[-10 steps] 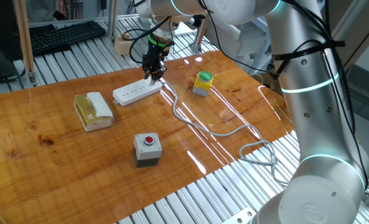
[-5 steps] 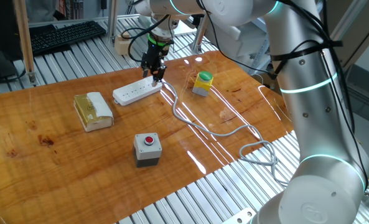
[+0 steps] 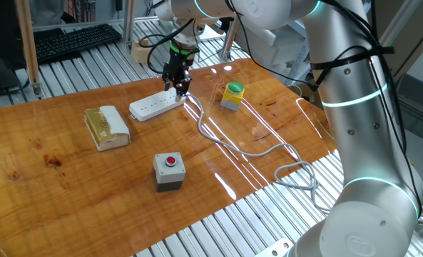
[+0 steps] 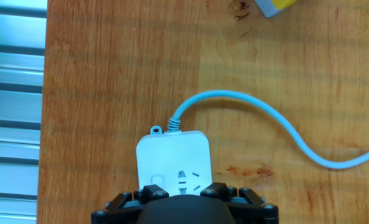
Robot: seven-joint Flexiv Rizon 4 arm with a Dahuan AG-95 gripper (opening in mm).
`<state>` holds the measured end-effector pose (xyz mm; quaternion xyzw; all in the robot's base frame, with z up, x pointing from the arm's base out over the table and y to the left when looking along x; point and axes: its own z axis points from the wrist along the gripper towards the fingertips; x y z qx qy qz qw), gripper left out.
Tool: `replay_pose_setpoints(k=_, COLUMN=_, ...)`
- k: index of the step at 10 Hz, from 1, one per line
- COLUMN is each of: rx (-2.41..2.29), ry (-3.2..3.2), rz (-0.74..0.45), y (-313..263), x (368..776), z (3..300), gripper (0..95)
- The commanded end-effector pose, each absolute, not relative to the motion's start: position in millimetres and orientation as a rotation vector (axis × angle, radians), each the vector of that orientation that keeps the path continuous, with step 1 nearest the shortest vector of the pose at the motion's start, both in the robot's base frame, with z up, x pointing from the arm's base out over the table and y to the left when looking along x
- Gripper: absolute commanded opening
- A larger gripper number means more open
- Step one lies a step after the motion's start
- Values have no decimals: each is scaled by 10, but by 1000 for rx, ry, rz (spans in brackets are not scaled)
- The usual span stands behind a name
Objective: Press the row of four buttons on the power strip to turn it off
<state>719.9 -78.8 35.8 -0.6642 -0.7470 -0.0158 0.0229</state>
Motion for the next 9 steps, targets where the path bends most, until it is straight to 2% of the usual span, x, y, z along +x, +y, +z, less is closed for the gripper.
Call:
replay_pose_setpoints(k=1, rx=-2049, ry=-2316, rz=-48, y=-793, x=7195, z=348, gripper=760)
replay_pose_setpoints(k=9, rx=-2034, ry=-2330, rz=-48, y=-851, x=7104, z=304, gripper=760)
